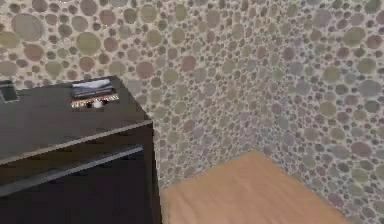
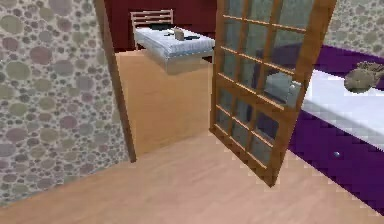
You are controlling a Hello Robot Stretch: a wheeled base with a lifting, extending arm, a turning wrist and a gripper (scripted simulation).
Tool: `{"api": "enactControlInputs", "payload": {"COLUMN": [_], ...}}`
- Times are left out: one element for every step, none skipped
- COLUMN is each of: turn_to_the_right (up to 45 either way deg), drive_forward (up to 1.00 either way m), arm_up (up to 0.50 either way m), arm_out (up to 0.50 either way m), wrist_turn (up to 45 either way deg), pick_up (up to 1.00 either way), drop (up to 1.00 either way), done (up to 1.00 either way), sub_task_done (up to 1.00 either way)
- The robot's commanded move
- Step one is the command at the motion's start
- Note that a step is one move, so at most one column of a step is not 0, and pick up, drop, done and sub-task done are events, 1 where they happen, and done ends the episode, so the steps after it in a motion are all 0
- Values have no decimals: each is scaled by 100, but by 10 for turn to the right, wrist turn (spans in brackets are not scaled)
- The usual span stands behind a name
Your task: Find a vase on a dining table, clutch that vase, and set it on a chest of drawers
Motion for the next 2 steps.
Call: {"api": "enactControlInputs", "payload": {"turn_to_the_right": [450, 360], "drive_forward": [0, 0], "arm_up": [0, 0], "arm_out": [0, 0], "wrist_turn": [0, 0], "pick_up": [0, 0], "drop": [0, 0], "done": [0, 0], "sub_task_done": [0, 0]}}
